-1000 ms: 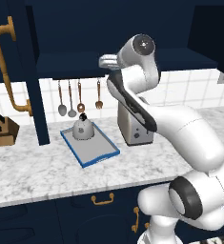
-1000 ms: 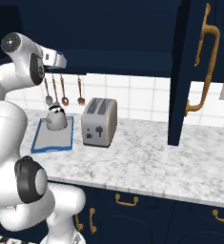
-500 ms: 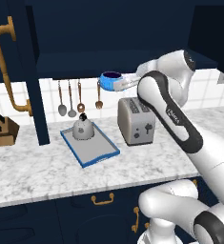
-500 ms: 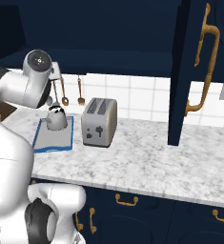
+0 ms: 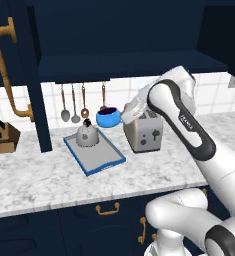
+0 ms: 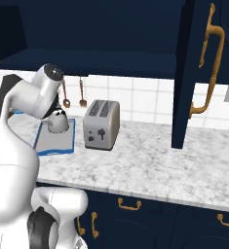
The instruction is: Pick the kettle from the counter and place it on the tray. Then pick the mug from the cabinet and place it on the tray. Then close the cabinet doors.
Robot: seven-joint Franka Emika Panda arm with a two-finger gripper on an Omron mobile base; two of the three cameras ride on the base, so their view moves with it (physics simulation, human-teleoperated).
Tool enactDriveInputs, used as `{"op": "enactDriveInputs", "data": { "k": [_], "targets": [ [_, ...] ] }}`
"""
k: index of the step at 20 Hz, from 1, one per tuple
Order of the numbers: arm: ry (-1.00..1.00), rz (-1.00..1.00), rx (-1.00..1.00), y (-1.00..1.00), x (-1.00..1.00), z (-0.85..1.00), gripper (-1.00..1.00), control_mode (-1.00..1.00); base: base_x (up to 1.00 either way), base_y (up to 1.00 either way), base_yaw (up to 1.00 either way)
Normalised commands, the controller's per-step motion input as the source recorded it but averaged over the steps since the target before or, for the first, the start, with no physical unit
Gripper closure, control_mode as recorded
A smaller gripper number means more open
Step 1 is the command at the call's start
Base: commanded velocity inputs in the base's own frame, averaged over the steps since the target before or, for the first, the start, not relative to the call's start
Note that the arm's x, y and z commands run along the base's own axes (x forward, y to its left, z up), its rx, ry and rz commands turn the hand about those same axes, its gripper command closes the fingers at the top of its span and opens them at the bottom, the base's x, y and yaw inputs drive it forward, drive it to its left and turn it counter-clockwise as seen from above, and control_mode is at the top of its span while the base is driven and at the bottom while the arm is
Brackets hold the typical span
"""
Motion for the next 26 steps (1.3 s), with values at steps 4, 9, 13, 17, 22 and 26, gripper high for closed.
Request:
{"op": "enactDriveInputs", "data": {
  "k": [4, 9, 13, 17, 22, 26],
  "targets": [
    [0.01, 0.0, -0.17, 0.17, 0.03, -0.91, 1.0, -1.0, 0.0, 0.0, 0.0],
    [0.0, -0.01, -0.09, 0.0, 0.15, -0.84, 1.0, -1.0, 0.0, 0.0, 0.0],
    [-0.02, 0.0, 0.0, -0.08, 0.15, -0.68, 1.0, -1.0, 0.0, 0.0, 0.0],
    [0.0, 0.0, 0.01, -0.03, 0.19, -0.48, 1.0, -1.0, 0.0, 0.0, 0.0],
    [0.05, 0.0, 0.03, -0.06, 0.29, -0.24, 1.0, -1.0, 0.0, 0.0, 0.0],
    [0.04, 0.0, 0.08, -0.09, 0.24, -0.05, 1.0, -1.0, 0.0, 0.0, 0.0]
  ]
}}
